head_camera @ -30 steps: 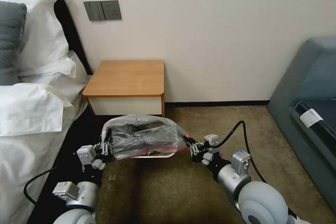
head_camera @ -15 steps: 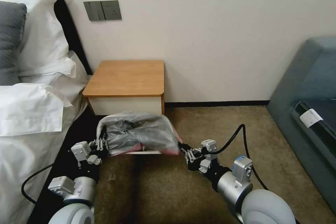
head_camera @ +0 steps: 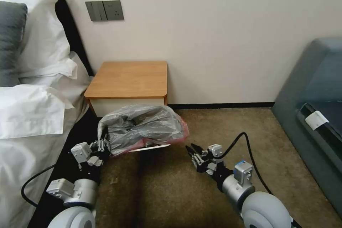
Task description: Pick up the garbage bag from the table and place it over the trash can.
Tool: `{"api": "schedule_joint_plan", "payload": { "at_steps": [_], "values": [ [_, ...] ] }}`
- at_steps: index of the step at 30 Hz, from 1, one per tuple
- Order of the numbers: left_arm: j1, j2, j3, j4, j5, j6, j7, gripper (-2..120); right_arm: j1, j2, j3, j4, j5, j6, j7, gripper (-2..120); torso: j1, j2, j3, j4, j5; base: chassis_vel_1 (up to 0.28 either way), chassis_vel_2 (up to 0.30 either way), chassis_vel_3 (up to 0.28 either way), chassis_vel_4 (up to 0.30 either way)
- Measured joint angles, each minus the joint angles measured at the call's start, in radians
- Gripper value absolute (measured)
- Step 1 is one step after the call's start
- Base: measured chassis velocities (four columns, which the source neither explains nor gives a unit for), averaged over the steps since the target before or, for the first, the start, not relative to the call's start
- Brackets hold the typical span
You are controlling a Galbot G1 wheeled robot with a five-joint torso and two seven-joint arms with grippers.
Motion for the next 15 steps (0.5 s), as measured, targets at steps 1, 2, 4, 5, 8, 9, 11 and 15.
{"api": "schedule_joint_plan", "payload": {
  "at_steps": [1,2,4,5,8,9,11,15],
  "values": [
    [0.000,0.001,-0.003,0.000,0.001,0.004,-0.003,9,-0.014,-0.001,0.009,-0.001,-0.046,0.039,-0.016,47,0.000,0.000,0.000,-0.0001,0.0000,0.000,0.000,0.000,0.000],
    [0.000,0.001,-0.003,0.000,0.001,0.004,-0.003,9,-0.014,-0.001,0.009,-0.001,-0.046,0.039,-0.016,47,0.000,0.000,0.000,-0.0001,0.0000,0.000,0.000,0.000,0.000],
    [-0.001,0.005,-0.008,-0.001,0.005,0.016,-0.010,9,-0.033,0.004,0.039,-0.023,-0.196,0.205,-0.082,57,0.000,0.000,0.000,-0.0001,-0.0002,0.000,0.000,0.000,0.000],
    [-0.001,0.007,-0.009,-0.002,0.009,0.024,-0.012,9,-0.023,0.011,0.067,-0.049,-0.303,0.331,-0.155,64,0.000,0.000,0.000,-0.0002,-0.0001,0.000,0.000,0.000,0.000],
    [0.000,0.008,-0.009,-0.003,0.015,0.028,-0.012,9,0.006,0.014,0.102,-0.073,-0.397,0.431,-0.259,72,0.000,0.000,0.000,0.0001,0.0001,0.000,0.000,0.000,0.000],
    [0.000,0.008,-0.009,-0.003,0.015,0.028,-0.012,9,0.006,0.014,0.102,-0.073,-0.397,0.431,-0.259,72,0.000,0.000,0.000,0.0001,0.0001,0.000,0.000,0.000,0.000],
    [0.002,0.011,-0.006,-0.004,0.028,0.033,-0.012,9,0.058,0.005,0.147,-0.096,-0.502,0.516,-0.360,81,0.000,0.000,0.000,0.0001,0.0001,0.000,0.000,0.000,0.000],
    [0.006,0.015,-0.004,-0.005,0.039,0.037,-0.010,9,0.102,-0.019,0.176,-0.095,-0.602,0.562,-0.421,93,0.000,0.000,0.000,0.0002,-0.0001,0.000,0.000,0.000,0.000]
  ]
}}
